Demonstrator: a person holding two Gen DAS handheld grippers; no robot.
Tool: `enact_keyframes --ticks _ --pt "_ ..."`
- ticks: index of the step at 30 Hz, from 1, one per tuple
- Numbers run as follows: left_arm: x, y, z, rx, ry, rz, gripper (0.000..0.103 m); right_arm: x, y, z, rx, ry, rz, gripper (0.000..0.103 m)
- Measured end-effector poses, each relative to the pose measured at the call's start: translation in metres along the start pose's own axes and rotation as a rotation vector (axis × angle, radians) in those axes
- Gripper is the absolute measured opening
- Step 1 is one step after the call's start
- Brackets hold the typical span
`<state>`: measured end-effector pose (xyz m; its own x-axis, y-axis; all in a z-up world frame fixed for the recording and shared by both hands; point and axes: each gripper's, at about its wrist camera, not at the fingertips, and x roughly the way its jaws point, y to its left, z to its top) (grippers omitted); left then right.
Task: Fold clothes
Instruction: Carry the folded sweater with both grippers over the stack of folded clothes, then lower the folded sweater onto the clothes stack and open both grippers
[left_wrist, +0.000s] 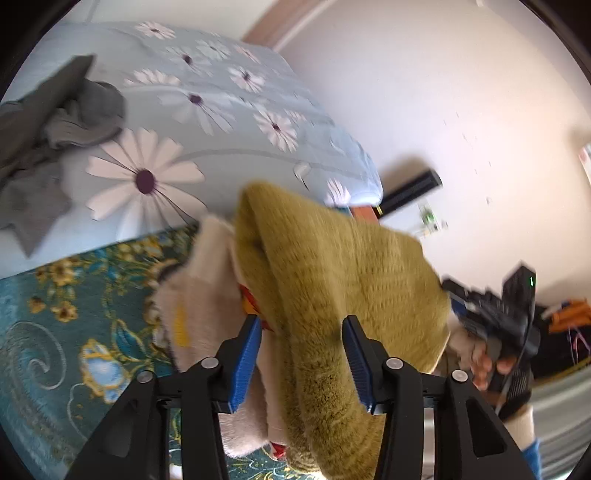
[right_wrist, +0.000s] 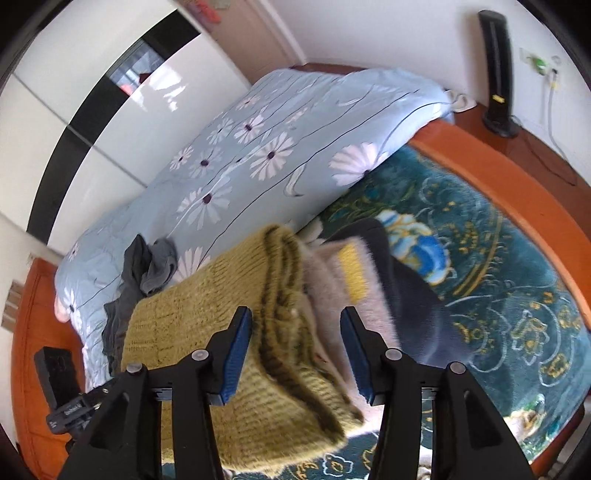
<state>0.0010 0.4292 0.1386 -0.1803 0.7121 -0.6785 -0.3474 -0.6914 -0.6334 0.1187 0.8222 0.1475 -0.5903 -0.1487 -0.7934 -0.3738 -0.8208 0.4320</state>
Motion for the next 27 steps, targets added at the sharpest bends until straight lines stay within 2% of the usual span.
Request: enact_keyframes --ticks 2,6,9,12,16,19,27 --pt "-0.011 -0.014 -0.002 0.054 -0.03 0.034 0.051 -0.012 0.005 -0.003 -0.016 -0.032 -0.021 0.051" --pt "-0.018 -0.054 -0.02 0.237 -0.062 0.11 0.052 -0.026 0.037 -0.017 -0.12 -0.079 -0.023 0.051" --pt "-0.013 -0.082 -0.04 0.383 -0.085 0.158 0.052 -0.02 0.062 -0.036 -0.227 -0.063 -0.012 0.051" --pt "-0.004 -0.093 -0.057 0.469 -0.074 0.175 0.052 -0.007 0.073 -0.056 -0.318 -0.024 0.019 0.051" --pt "0.017 -0.088 -0.064 0.494 -0.037 0.219 0.052 0.008 0.061 -0.066 -0.333 -0.023 -0.066 0.051" --pt "0.031 -0.079 -0.065 0.476 -0.013 0.217 0.052 0.018 0.049 -0.066 -0.306 -0.024 -0.072 0.051" --pt "0.053 -0.08 -0.069 0.513 0.013 0.224 0.056 0.033 0.031 -0.066 -0.253 -0.021 -0.083 0.052"
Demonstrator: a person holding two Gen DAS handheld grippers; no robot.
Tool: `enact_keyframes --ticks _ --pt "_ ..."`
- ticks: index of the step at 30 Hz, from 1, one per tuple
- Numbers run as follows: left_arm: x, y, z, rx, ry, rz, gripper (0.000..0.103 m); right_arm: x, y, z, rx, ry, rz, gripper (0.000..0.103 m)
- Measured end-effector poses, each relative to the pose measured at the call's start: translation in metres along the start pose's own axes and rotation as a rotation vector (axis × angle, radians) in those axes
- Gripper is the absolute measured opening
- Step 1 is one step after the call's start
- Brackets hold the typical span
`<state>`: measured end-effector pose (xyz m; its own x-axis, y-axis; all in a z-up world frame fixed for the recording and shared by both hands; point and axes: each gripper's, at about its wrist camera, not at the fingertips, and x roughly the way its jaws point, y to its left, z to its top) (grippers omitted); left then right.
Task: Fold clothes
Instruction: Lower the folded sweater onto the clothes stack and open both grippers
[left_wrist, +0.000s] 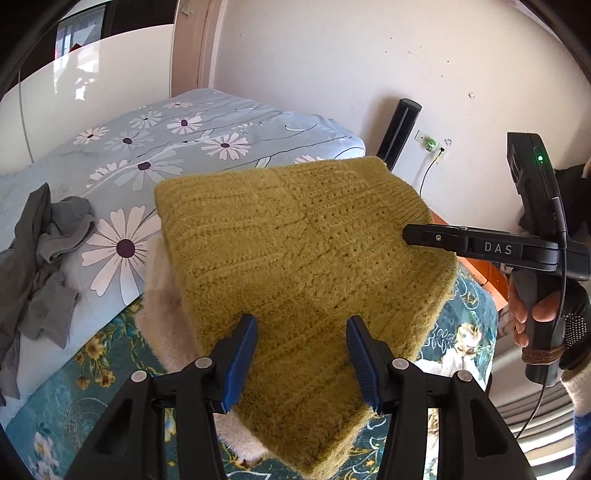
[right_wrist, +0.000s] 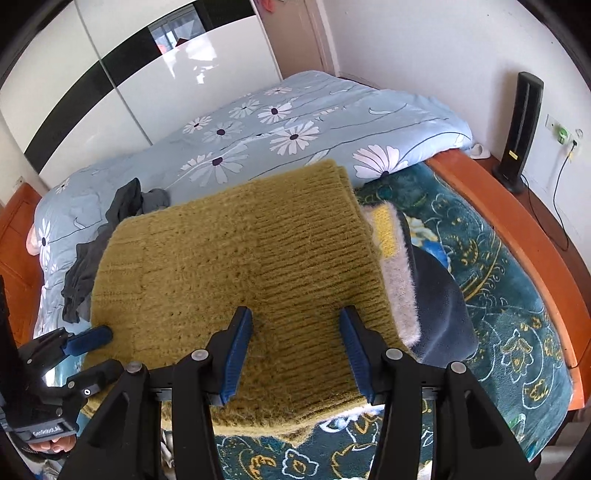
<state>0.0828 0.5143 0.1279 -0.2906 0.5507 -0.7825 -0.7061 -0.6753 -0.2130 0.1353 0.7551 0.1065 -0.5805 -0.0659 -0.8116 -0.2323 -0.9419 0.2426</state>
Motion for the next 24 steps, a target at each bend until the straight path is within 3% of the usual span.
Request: enact_keyframes --ticks 9,14,16,20,24 --pt "-0.029 -0.001 -0.003 -0.055 -0.017 -0.034 0.059 -0.019 0.015 0.002 -0.004 -0.024 -0.043 0.052" --pt "-0.05 0.001 -0.022 -0.085 -0.049 -0.053 0.071 -0.047 0.027 -0.022 0.005 -0.077 -0.051 0.052" --pt "-0.053 0.001 -0.031 -0.092 -0.05 -0.059 0.074 -0.051 0.03 -0.034 0.02 -0.077 -0.048 0.058" --pt "-0.056 -0.002 -0.051 -0.097 -0.053 -0.072 0.082 -0.057 0.042 -0.056 0.004 -0.072 -0.039 0.058" --pt "-0.053 -0.004 -0.071 -0.106 -0.046 -0.101 0.099 -0.055 0.054 -0.078 -0.025 -0.066 -0.057 0.06"
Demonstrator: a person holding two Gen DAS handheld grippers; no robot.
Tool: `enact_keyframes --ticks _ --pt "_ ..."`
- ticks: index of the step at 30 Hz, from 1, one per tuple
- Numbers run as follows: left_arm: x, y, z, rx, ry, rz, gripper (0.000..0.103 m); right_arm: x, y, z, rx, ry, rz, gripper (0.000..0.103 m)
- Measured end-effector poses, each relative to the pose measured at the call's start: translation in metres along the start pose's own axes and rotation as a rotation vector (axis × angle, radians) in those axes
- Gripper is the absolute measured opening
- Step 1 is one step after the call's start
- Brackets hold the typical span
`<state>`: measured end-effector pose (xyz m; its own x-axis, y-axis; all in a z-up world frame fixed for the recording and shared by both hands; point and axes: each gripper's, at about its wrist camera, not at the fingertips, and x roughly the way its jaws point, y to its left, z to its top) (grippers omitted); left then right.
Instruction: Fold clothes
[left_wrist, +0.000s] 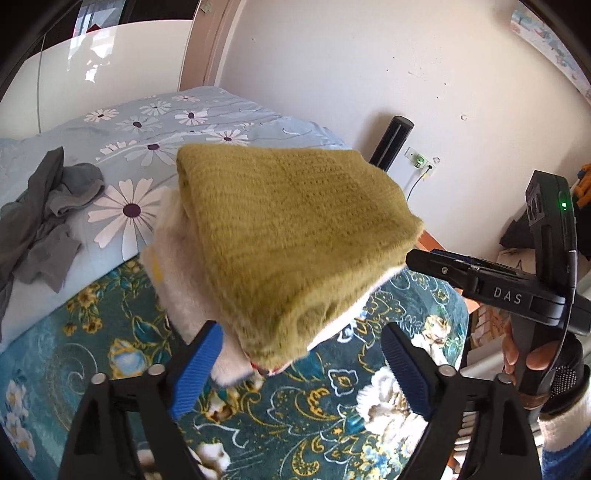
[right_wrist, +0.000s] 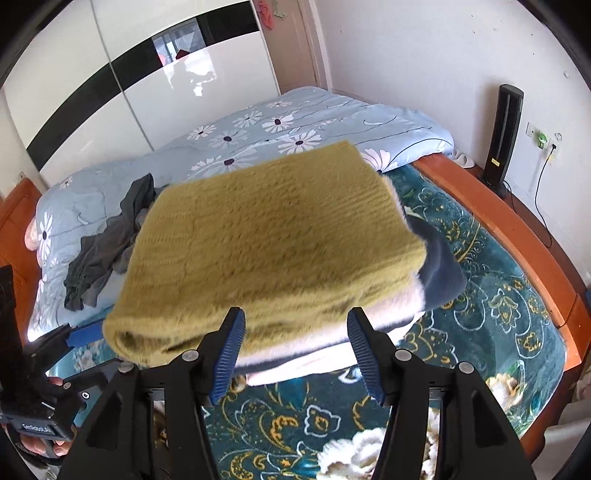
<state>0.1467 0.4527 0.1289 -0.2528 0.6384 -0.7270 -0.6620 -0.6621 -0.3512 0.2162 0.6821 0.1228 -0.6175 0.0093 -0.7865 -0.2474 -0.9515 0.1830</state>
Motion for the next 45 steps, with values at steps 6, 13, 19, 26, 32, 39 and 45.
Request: enact_keyframes --ticks 6,13,19,26,32,39,45 --pt "0.003 0.005 -0.018 -0.059 -0.009 -0.019 0.103 0.015 0.002 -0.027 0.038 0.028 0.004 0.06" --pt "0.01 0.009 -0.032 -0.069 0.004 0.057 0.103 0.021 0.005 -0.036 0.057 0.015 -0.019 0.085" --pt "0.016 0.015 -0.041 -0.067 -0.015 0.13 0.103 0.03 0.013 -0.039 0.011 0.023 -0.052 0.094" --pt "0.02 0.018 -0.048 -0.041 -0.031 0.184 0.103 0.035 0.019 -0.047 0.001 0.028 -0.074 0.103" --pt "0.017 0.025 -0.048 -0.082 -0.062 0.23 0.103 0.038 0.02 -0.05 -0.018 0.023 -0.1 0.103" --pt "0.019 0.032 -0.05 -0.114 -0.064 0.258 0.103 0.044 0.02 -0.054 -0.029 0.042 -0.102 0.103" --pt "0.025 0.031 -0.054 -0.109 -0.045 0.259 0.103 0.052 0.018 -0.058 -0.031 0.071 -0.1 0.103"
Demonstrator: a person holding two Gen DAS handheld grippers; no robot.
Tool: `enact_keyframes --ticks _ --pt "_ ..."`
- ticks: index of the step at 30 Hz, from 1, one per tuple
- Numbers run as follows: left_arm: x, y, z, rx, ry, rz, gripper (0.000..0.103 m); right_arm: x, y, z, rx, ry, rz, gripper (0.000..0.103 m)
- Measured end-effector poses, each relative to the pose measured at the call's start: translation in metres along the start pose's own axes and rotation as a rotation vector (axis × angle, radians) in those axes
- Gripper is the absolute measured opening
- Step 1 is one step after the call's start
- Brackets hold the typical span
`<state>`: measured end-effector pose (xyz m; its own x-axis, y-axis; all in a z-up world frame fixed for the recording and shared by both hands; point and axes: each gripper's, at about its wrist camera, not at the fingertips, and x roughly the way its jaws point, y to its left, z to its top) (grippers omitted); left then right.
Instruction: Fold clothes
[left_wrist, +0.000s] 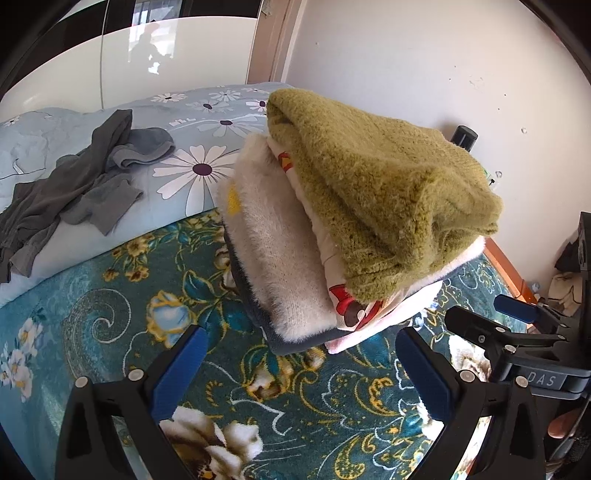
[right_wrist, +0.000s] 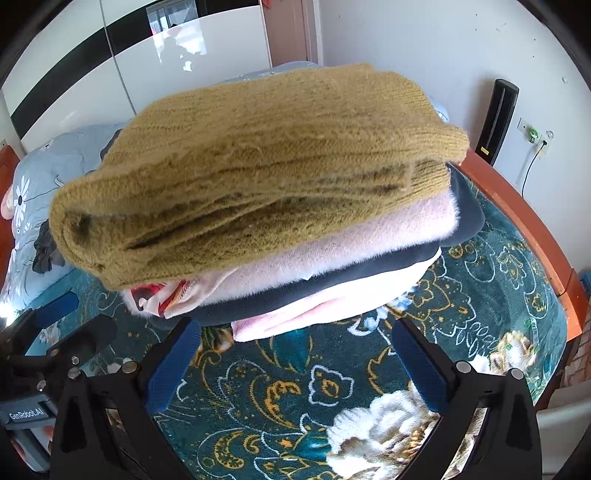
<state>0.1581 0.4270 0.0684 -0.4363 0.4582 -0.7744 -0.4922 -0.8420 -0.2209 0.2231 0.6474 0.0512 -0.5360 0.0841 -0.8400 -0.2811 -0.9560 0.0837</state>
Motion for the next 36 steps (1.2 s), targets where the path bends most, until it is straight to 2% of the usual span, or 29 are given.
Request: enact_keyframes --ticks 36 --pt "0.018 -0.011 -0.007 0.032 0.063 -0.007 0.103 0.011 -0.004 -0.003 -0.011 0.034 -0.014 0.103"
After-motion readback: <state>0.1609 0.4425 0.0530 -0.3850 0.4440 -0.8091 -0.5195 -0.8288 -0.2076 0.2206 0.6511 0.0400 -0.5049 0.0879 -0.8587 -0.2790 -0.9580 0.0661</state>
